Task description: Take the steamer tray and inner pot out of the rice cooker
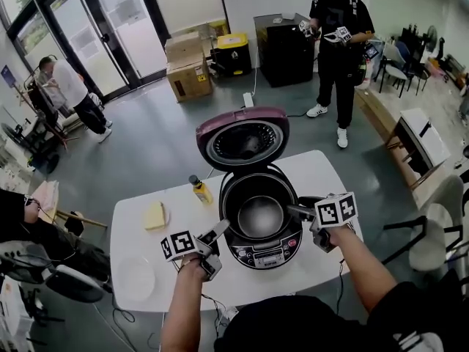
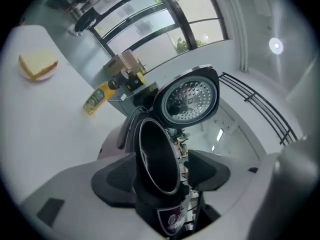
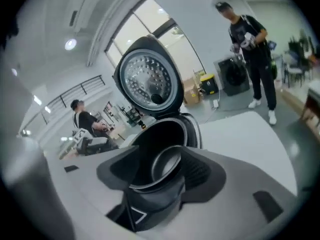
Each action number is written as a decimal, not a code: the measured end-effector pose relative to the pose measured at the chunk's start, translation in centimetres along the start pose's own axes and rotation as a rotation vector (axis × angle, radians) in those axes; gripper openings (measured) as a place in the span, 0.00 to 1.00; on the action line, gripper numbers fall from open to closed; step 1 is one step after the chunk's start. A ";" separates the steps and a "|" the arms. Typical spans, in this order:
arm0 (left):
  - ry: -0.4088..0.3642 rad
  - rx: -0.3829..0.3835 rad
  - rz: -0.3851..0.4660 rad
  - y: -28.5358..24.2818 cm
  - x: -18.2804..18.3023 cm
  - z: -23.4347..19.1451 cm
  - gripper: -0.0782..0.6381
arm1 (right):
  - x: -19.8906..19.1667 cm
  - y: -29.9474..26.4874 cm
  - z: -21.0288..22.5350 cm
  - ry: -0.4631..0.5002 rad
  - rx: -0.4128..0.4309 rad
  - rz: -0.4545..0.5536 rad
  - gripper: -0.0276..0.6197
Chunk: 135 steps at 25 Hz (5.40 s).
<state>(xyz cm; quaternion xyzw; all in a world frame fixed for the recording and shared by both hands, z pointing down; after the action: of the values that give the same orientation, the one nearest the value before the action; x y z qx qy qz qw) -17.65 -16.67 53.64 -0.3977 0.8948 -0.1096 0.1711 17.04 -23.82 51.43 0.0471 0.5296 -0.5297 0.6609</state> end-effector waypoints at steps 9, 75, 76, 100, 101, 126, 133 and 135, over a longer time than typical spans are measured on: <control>0.160 -0.070 -0.024 -1.4 -0.1 -1.3 0.56 | -2.0 -2.0 3.1 -0.556 0.209 -0.008 0.41; -0.111 -0.116 0.214 16.8 4.9 7.0 0.13 | 8.9 -1.3 -15.3 -0.190 0.258 0.202 0.09; -0.112 -0.108 0.224 17.7 5.2 6.6 0.13 | 8.9 -2.2 -15.9 -0.186 0.257 0.190 0.09; 0.040 0.117 0.334 29.9 5.7 -11.1 0.13 | 0.0 -21.5 -25.2 -0.167 0.244 -0.069 0.08; 0.049 0.124 0.329 29.9 5.7 -11.8 0.13 | -0.5 -22.1 -25.2 -0.171 0.235 -0.078 0.08; 0.131 0.193 0.318 28.5 4.3 -20.3 0.15 | -8.0 -27.4 -23.6 -0.136 0.094 -0.176 0.09; -0.213 0.351 0.389 30.2 4.9 -14.7 0.48 | -4.7 -23.9 -26.2 0.139 -0.006 -0.018 0.21; -0.349 0.414 0.445 31.2 5.2 -11.8 0.48 | -3.0 -22.6 -27.4 0.224 -0.017 0.052 0.21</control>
<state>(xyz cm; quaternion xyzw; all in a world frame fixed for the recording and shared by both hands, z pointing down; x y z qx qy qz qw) -46.58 0.69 52.95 -0.1625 0.8756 -0.1791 0.4181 -17.33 -14.63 53.08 0.1140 0.6033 -0.4994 0.6112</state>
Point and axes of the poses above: the fingertips, and each gripper's own axes: y backward along the fingers, z to its right, x out of its top, the point moved 9 cm from there along y, backward along the fingers, and after that the axes turned 8 degrees about y, right-handed, at the moved point
